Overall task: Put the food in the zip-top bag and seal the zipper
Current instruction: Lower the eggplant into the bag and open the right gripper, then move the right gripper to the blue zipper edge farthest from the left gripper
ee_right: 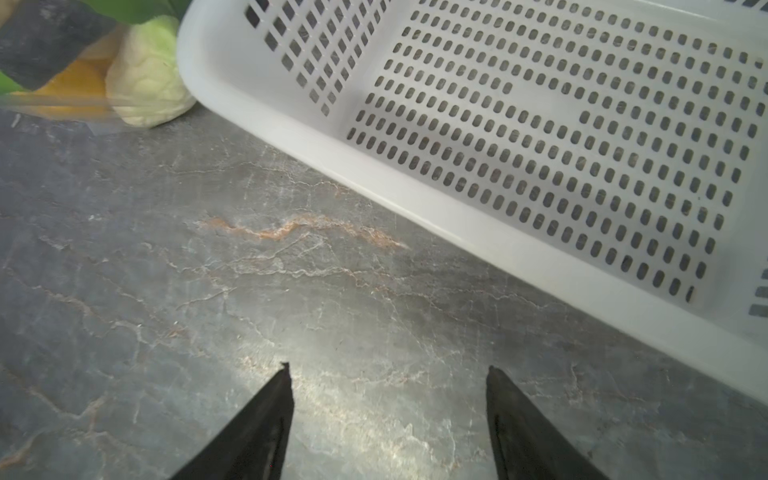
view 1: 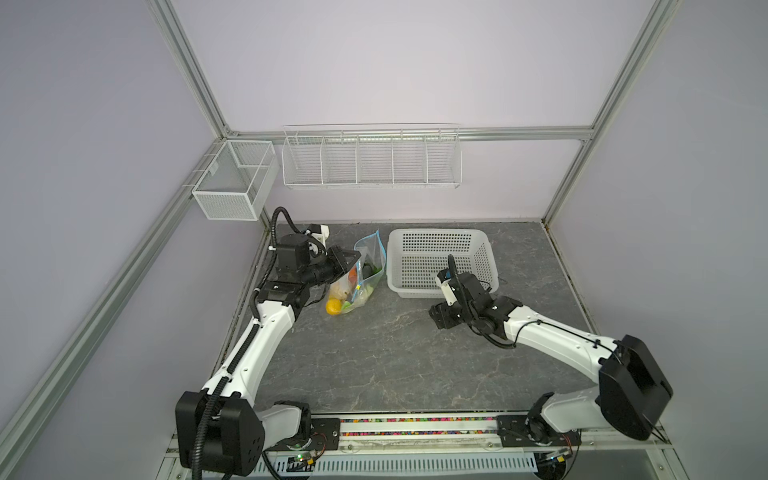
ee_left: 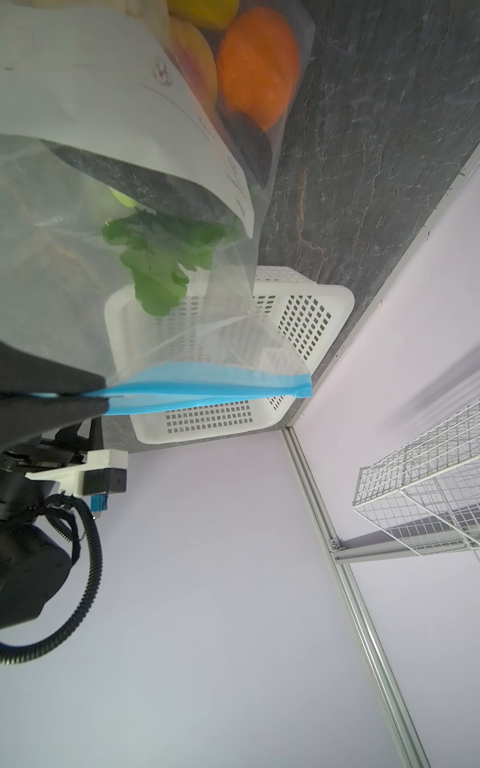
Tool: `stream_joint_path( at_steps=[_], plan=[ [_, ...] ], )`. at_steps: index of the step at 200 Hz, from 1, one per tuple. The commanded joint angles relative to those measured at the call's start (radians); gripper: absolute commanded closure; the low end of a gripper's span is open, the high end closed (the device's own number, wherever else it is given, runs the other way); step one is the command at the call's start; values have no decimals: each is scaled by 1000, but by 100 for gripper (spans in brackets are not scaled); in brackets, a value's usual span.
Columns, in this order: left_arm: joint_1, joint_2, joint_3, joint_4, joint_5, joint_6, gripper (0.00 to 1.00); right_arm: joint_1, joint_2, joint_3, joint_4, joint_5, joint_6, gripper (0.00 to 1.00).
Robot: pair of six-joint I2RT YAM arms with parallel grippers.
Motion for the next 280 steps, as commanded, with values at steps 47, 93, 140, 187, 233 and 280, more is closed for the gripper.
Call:
stream_joint_path(
  at_steps=[47, 93, 140, 187, 233, 280],
  plan=[
    [6, -55, -21, 4, 9, 4, 100, -31, 168, 46, 240, 101, -111, 22],
    [7, -61, -38, 6, 8, 2, 100, -74, 257, 128, 261, 84, -142, 21],
    [9, -60, -48, 13, 13, 3, 100, -96, 353, 243, 282, 64, -179, 17],
    [12, -59, -44, 6, 15, 7, 100, -111, 377, 306, 270, 7, -224, 15],
    [15, -55, -6, -59, 16, 48, 100, -95, 230, 284, 165, -112, -206, 15],
    [15, -46, 42, -153, 56, 132, 100, -101, 186, 446, -25, -432, -322, 18]
  ],
)
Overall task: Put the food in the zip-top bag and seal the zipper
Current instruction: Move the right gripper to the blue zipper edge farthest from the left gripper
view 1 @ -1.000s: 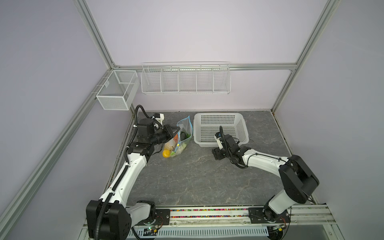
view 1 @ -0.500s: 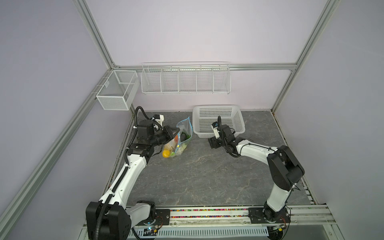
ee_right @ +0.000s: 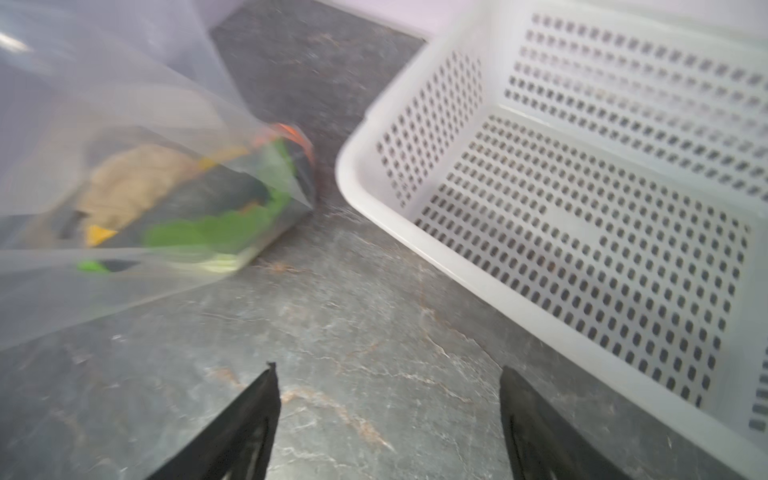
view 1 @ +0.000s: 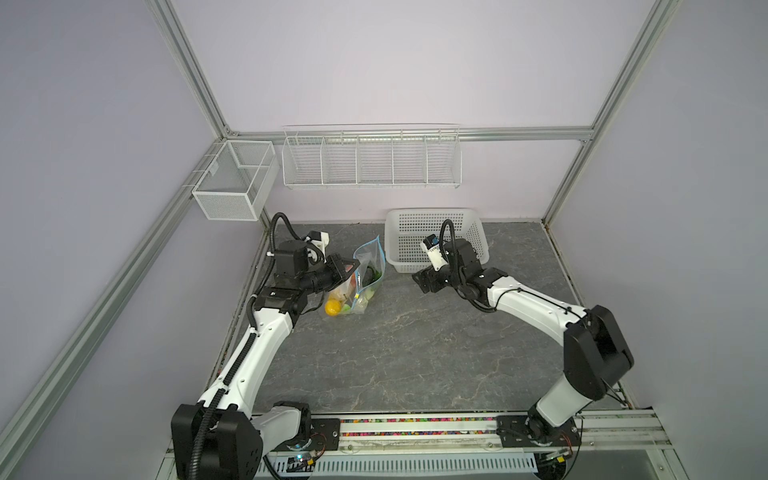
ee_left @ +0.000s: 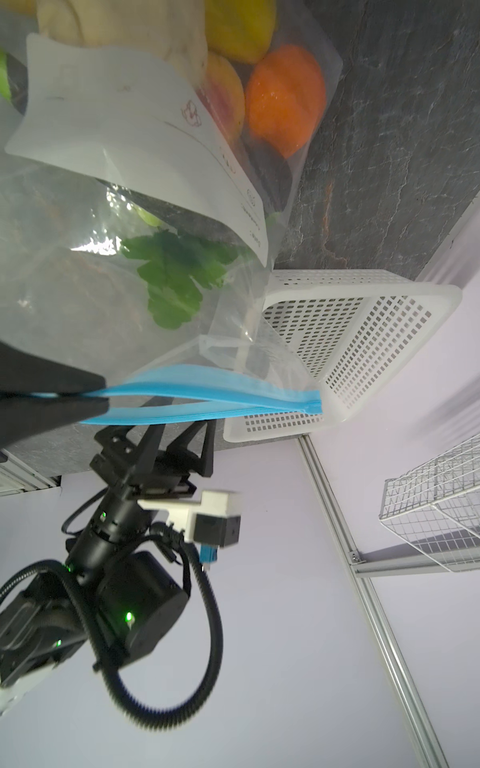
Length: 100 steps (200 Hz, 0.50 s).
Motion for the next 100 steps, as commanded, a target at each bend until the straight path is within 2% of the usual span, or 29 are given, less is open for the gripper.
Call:
stream_joint_path(
  at_steps=[1, 17, 37, 60, 84, 100],
  plan=[
    [7, 2, 62, -67, 32, 75, 100, 1, -5, 108, -130, -219, -107, 18],
    [7, 0, 88, -106, 35, 101, 100, -12, 26, 192, -166, -274, -141, 19],
    [7, -7, 113, -143, 34, 126, 100, -28, 18, 201, -90, -387, -207, 19],
    [7, -11, 125, -177, 60, 156, 100, -30, 0, 160, -38, -520, -477, 22],
    [5, -19, 127, -208, 80, 182, 100, -42, -8, 129, -70, -586, -808, 20],
    [4, -27, 123, -229, 81, 201, 100, -52, -5, 123, -82, -609, -936, 18]
  ],
)
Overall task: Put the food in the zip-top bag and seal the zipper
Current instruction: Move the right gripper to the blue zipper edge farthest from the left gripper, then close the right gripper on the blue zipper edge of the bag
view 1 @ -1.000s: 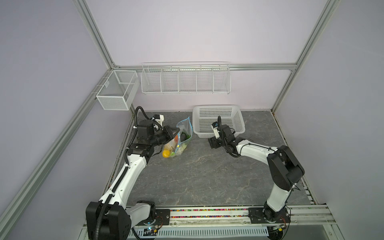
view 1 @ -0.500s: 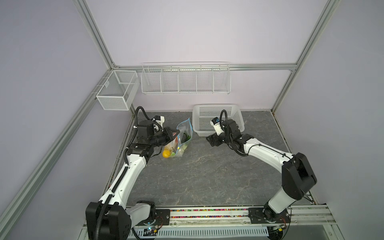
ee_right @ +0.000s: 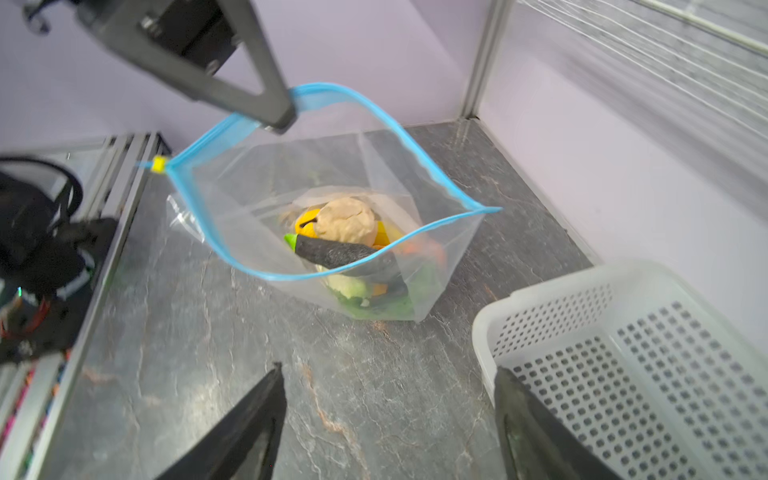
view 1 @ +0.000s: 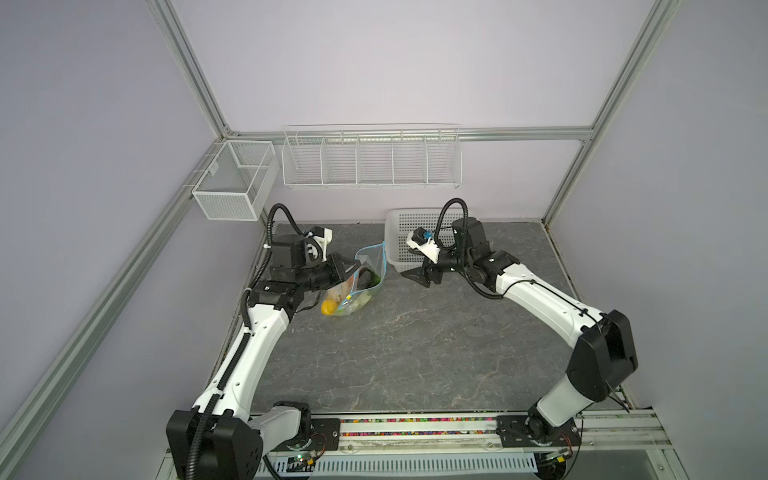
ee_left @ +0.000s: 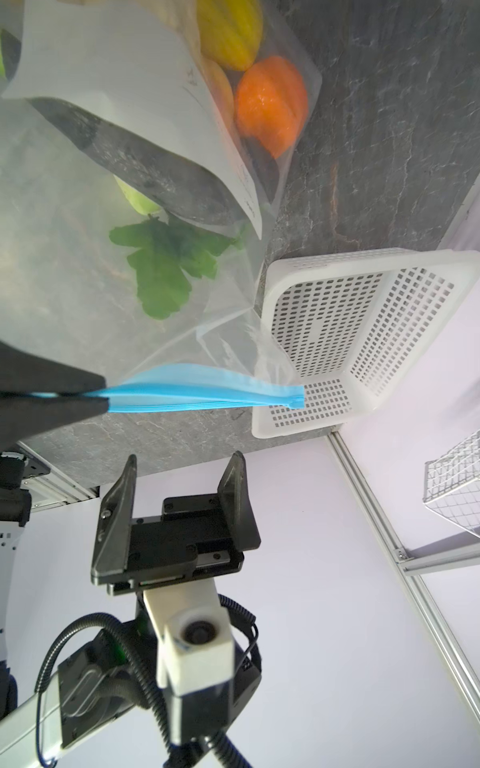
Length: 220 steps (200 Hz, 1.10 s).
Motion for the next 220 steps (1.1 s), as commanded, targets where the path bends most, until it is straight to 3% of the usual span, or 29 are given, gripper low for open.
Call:
stream_joint_path(
  at_steps=[1, 23, 69, 116, 190, 220],
  plan=[
    [3, -28, 25, -59, 30, 65, 100, -18, -9, -19, -19, -132, -376, 18],
    [3, -34, 27, -104, 27, 103, 100, -33, 16, -12, -12, -169, -472, 15],
    [3, -61, -19, -109, 15, 114, 100, -42, 147, 110, -23, -203, -546, 7],
    [3, -77, -53, -125, -2, 120, 100, -42, 250, 240, 1, -230, -562, 22],
    [4, -60, -46, -128, -8, 126, 100, -11, 398, 427, -96, -227, -651, 29],
    [3, -53, -46, -122, -12, 122, 100, 5, 433, 475, -160, -237, -705, 39]
  ],
)
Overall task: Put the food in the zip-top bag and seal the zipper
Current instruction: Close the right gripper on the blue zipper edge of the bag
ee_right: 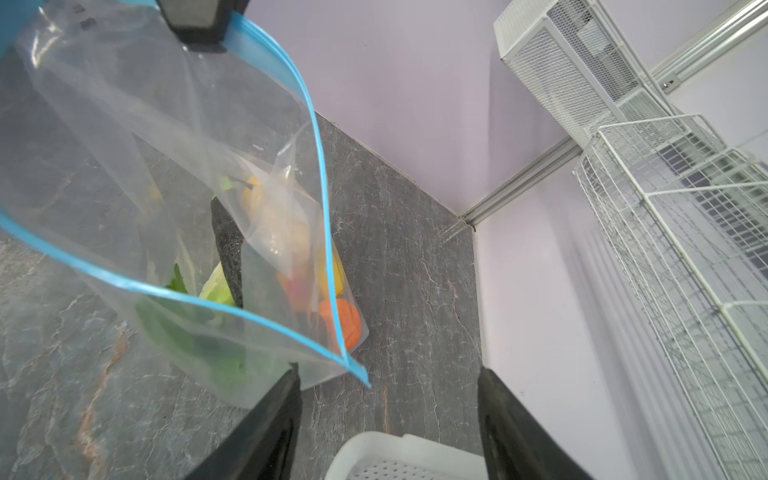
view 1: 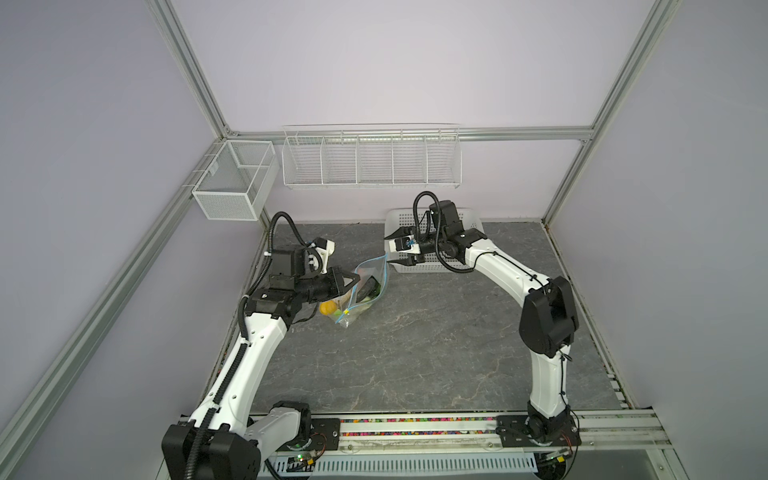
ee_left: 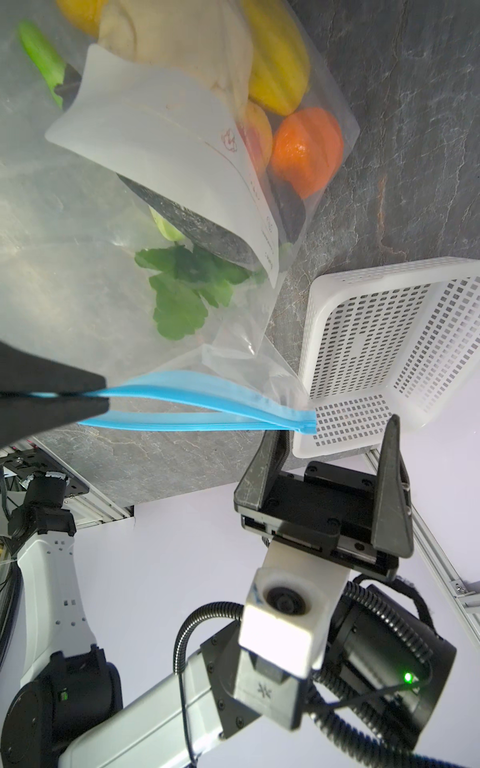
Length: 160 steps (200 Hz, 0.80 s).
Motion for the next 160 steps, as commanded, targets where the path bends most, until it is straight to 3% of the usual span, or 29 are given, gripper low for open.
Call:
stream_joint_path(
  at_steps=[1, 91, 111, 126, 143, 160],
  plan=[
    [3, 7, -1, -7, -11, 23, 100, 18, 20, 25, -81, -50, -77, 40],
    [3, 34, 25, -25, -22, 28, 100, 24, -47, -70, -61, -36, -78, 80],
    [3, 20, 26, -38, -42, 34, 100, 28, -61, -89, -24, -12, -49, 93],
    [3, 11, 21, -38, -48, 34, 100, 32, -69, -96, -23, 3, -39, 93],
    [3, 11, 31, -58, -49, 52, 88, 35, -82, -108, -27, 21, -20, 93],
    [3, 3, 49, -92, -61, 77, 64, 35, -102, -120, -55, 38, -6, 93]
  ],
)
